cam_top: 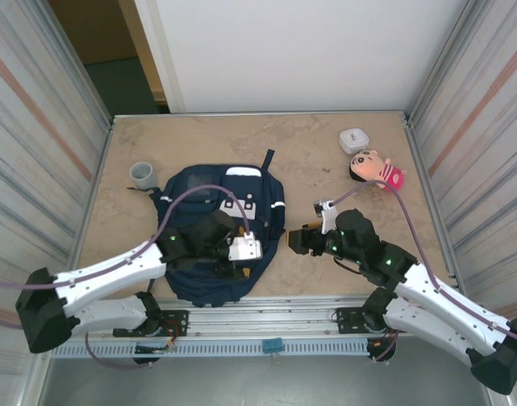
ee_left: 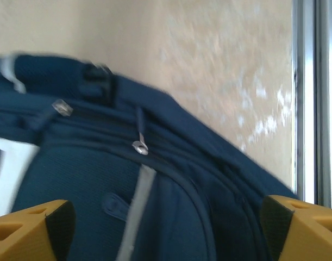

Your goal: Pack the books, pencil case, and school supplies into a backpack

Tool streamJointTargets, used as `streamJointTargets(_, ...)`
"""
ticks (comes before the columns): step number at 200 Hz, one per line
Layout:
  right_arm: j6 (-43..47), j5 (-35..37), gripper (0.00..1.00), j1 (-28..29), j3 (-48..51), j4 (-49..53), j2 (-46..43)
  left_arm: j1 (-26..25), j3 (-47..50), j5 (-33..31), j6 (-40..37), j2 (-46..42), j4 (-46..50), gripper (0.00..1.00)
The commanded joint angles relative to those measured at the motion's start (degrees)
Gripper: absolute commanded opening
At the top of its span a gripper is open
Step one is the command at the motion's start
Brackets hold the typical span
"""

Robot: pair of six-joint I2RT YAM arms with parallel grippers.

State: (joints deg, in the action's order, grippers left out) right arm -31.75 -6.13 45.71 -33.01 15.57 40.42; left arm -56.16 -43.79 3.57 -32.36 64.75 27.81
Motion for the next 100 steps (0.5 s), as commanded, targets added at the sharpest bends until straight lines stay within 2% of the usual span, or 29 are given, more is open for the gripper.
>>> streamJointTargets(1,4.0,-2.2,0.68,-0.8,0.3,-0.3,0.7,-0.5,-1.0,-8.0,-2.3,2.0,1.7,0.87)
streamJointTargets(23,3.6,-2.8,0.68,-1.3,0.1,-1.7,2.8,-0.5,-0.6,-14.4,-0.8,4.7,-1.4,0.84)
streamJointTargets(31,2.9,-3.1,0.69,-1.7,0.1,-2.3,3.5,-0.6,-0.6,-16.2,-0.5,5.6,-2.0,0.78)
streamJointTargets(45,0.9,-3.9,0.69,-2.9,0.0,-3.1,4.7,-0.9,-0.7,-19.0,-0.1,6.0,-2.2,0.60)
streamJointTargets(60,-1.8,-4.9,0.68,-4.9,0.0,-3.6,5.9,-1.0,-0.7,-18.9,-0.1,3.9,-2.5,0.43)
streamJointTargets(72,-3.2,-6.2,0.68,-6.6,0.4,-4.7,6.5,-0.8,0.0,-18.2,-0.4,0.3,-4.6,0.19)
streamJointTargets(78,-3.8,-6.6,0.69,-7.2,0.6,-5.3,6.6,-0.5,0.4,-17.2,-0.9,-2.0,-5.9,0.10)
streamJointTargets(88,-4.7,-6.9,0.68,-7.9,1.1,-6.4,6.7,0.8,1.0,-13.5,-2.0,-5.7,-7.8,0.03)
streamJointTargets(100,-5.5,-7.2,0.68,-8.5,1.6,-7.5,6.9,3.0,0.8,-9.2,-2.2,-9.3,-9.7,0.00)
